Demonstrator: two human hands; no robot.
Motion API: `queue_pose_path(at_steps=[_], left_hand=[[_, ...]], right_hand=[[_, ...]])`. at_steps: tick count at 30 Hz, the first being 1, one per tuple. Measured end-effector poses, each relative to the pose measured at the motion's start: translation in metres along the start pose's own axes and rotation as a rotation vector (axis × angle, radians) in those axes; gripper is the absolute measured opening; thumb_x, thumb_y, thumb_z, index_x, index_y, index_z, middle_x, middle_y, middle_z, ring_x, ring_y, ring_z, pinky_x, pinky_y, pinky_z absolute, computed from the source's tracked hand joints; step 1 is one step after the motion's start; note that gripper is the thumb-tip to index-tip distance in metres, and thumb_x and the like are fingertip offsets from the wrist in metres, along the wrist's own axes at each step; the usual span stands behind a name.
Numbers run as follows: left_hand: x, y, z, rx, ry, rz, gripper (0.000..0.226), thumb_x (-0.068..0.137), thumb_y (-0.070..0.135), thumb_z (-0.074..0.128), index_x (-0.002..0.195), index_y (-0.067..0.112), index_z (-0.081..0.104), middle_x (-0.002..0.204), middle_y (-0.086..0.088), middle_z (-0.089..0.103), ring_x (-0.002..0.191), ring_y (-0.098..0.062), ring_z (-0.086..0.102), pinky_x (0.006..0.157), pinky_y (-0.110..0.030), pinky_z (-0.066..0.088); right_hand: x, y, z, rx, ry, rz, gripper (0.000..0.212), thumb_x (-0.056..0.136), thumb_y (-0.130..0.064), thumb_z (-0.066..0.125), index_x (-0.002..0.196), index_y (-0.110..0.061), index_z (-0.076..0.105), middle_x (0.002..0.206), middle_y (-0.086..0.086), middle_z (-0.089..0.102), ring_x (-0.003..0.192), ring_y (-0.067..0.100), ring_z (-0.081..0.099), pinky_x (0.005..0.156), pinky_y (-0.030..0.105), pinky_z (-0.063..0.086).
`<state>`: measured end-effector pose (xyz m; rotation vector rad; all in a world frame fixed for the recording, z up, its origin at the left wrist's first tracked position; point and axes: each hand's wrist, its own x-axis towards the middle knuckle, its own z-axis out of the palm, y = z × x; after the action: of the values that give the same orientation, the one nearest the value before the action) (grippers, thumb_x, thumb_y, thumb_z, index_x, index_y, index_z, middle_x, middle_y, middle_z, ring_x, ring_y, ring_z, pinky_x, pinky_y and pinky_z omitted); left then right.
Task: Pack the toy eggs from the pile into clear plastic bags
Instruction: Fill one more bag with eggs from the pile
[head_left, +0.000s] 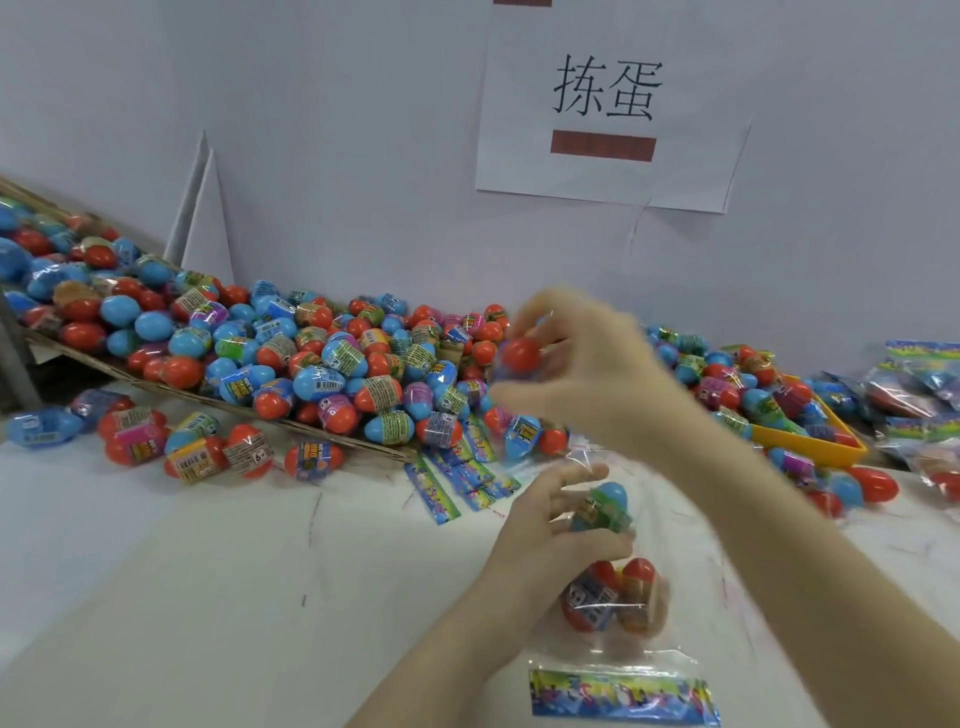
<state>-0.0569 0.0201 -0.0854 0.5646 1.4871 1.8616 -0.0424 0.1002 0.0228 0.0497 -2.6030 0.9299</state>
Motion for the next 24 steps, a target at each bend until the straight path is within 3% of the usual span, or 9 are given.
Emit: queue_pose_path(at_steps=[2,5,7,10,12,16,18,21,24], left_hand=[[0.002,-0.003,-0.003,0.019,-0.008,0.034,0.048,0.07,-0.01,0.069,0.101,0.026,0.061,0.11,-0.011,0.062,0.103,-0.028,0.064,0.093,-0.039,0.05],[0.0,0.0,-0.003,0.02,-0.027,0.072,0.05,0.07,-0.01,0.069,0.104,0.025,0.061,0.114,-0.013,0.062,0.103,-0.028,0.064,0.088,-0.033,0.052],[-0.002,0.003,-0.002,0.016,-0.043,0.093,0.053,0.062,-0.006,0.071,0.105,0.024,0.061,0.114,-0.016,0.062,0.102,-0.029,0.064,0.085,-0.031,0.053],[-0.003,0.005,-0.002,0.024,-0.069,0.102,0.053,0.071,-0.015,0.064,0.108,0.021,0.059,0.11,-0.021,0.063,0.103,-0.032,0.063,0.076,-0.024,0.053],[-0.003,0.006,-0.003,0.03,-0.091,0.102,0.052,0.071,-0.017,0.061,0.108,0.021,0.059,0.106,-0.022,0.065,0.103,-0.032,0.062,0.075,-0.024,0.052],[-0.002,0.007,-0.003,-0.01,-0.112,0.095,0.056,0.054,-0.001,0.06,0.106,0.019,0.059,0.098,-0.018,0.068,0.09,-0.024,0.068,0.077,-0.03,0.055],[-0.002,0.006,-0.003,-0.006,-0.116,0.091,0.056,0.053,0.0,0.059,0.106,0.019,0.06,0.095,-0.018,0.069,0.086,-0.023,0.069,0.082,-0.037,0.053],[-0.001,0.004,-0.004,0.025,-0.116,0.082,0.055,0.054,0.003,0.059,0.106,0.02,0.061,0.08,-0.006,0.071,0.079,-0.02,0.068,0.087,-0.042,0.052],[0.0,0.004,-0.003,0.011,-0.099,0.067,0.053,0.055,0.005,0.06,0.105,0.022,0.061,0.075,-0.004,0.068,0.07,-0.015,0.065,0.078,-0.034,0.056]], right_hand=[[-0.015,0.0,-0.022,0.022,0.12,-0.018,0.034,0.057,-0.034,0.082,0.078,-0.031,0.056,0.065,-0.016,0.066,0.052,-0.008,0.056,0.048,0.003,0.038],[-0.04,0.008,-0.047,-0.19,0.063,0.032,0.042,0.044,-0.063,0.066,0.075,-0.035,0.059,0.078,-0.026,0.063,0.075,-0.012,0.057,0.061,0.002,0.04],[-0.047,0.018,-0.052,-0.32,-0.09,0.096,0.035,0.049,-0.058,0.068,0.076,-0.039,0.057,0.079,-0.022,0.063,0.088,-0.005,0.056,0.074,0.009,0.043],[-0.05,0.026,-0.052,-0.396,-0.214,0.131,0.029,0.06,-0.043,0.076,0.078,-0.043,0.053,0.089,-0.023,0.059,0.096,0.0,0.05,0.092,0.032,0.04],[-0.05,0.027,-0.052,-0.408,-0.216,0.12,0.029,0.06,-0.043,0.076,0.078,-0.043,0.054,0.089,-0.026,0.057,0.092,-0.008,0.045,0.092,0.029,0.034],[-0.048,0.025,-0.053,-0.396,-0.272,0.116,0.03,0.057,-0.043,0.079,0.079,-0.043,0.058,0.093,-0.023,0.059,0.094,-0.004,0.048,0.075,0.01,0.038],[-0.046,0.025,-0.056,-0.421,-0.325,0.128,0.031,0.052,-0.056,0.072,0.079,-0.048,0.059,0.094,-0.024,0.058,0.094,-0.003,0.045,0.076,0.012,0.035],[-0.046,0.028,-0.06,-0.496,-0.393,0.114,0.041,0.041,-0.074,0.045,0.077,-0.057,0.054,0.097,-0.027,0.05,0.1,0.002,0.037,0.091,0.027,0.028],[-0.049,0.033,-0.058,-0.474,-0.431,0.107,0.02,0.061,-0.067,0.046,0.077,-0.058,0.054,0.096,-0.029,0.047,0.097,-0.005,0.035,0.09,0.027,0.029]])
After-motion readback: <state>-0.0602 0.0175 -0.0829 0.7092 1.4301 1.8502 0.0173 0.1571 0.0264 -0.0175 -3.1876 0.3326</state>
